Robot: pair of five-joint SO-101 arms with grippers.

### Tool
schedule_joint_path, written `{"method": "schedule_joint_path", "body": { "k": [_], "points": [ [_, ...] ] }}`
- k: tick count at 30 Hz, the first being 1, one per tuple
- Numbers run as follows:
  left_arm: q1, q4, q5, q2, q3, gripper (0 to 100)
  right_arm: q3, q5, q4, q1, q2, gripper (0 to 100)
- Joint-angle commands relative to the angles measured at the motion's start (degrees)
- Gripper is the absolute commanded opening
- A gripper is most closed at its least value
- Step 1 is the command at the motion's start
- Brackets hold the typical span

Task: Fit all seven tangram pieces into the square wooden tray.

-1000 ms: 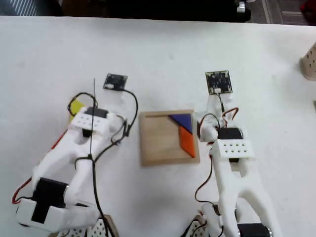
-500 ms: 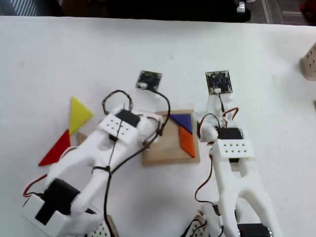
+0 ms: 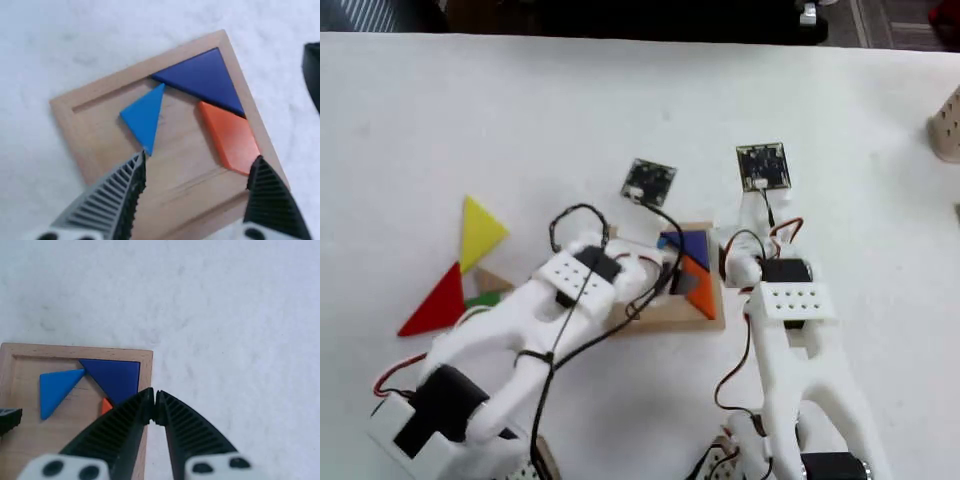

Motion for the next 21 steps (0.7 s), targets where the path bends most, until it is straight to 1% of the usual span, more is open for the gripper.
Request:
{"method": "schedule_joint_path", "body": {
  "k": [1,3,6,10,12,16,19,21],
  "points": [
    [-0.9,0.1,0.2,-0.9,-0.4,32,-0.5,1.3,-1.5,-0.1,-2.1,1.8],
    [-5.8,3.2,0.2,-2.1,-2.2,31,-0.5,1.3,-1.5,-0.1,-2.1,1.8],
    [-15.7,7.1,0.2,-5.8,-4.7,27,-0.5,1.3,-1.5,-0.1,-2.4,1.8],
    [-28.6,5.7,0.2,-9.6,-4.7,20,-0.6,0.9,-1.0,-0.7,-2.7,1.8],
    [-33.5,3.4,0.2,-9.7,-4.7,15,-0.7,0.9,-1.0,-1.0,-2.7,1.8],
    [-38.8,-0.4,0.2,-9.6,-4.6,2,-0.7,0.9,-0.4,-3.0,-2.8,1.8],
    [-39.8,-2.5,0.5,-6.7,-5.0,3,-1.1,0.8,0.3,-5.1,-3.4,1.8],
    [-40.2,-5.2,0.6,-3.2,-5.9,2,-1.1,0.8,0.3,-7.3,-4.4,1.8]
  ]
}}
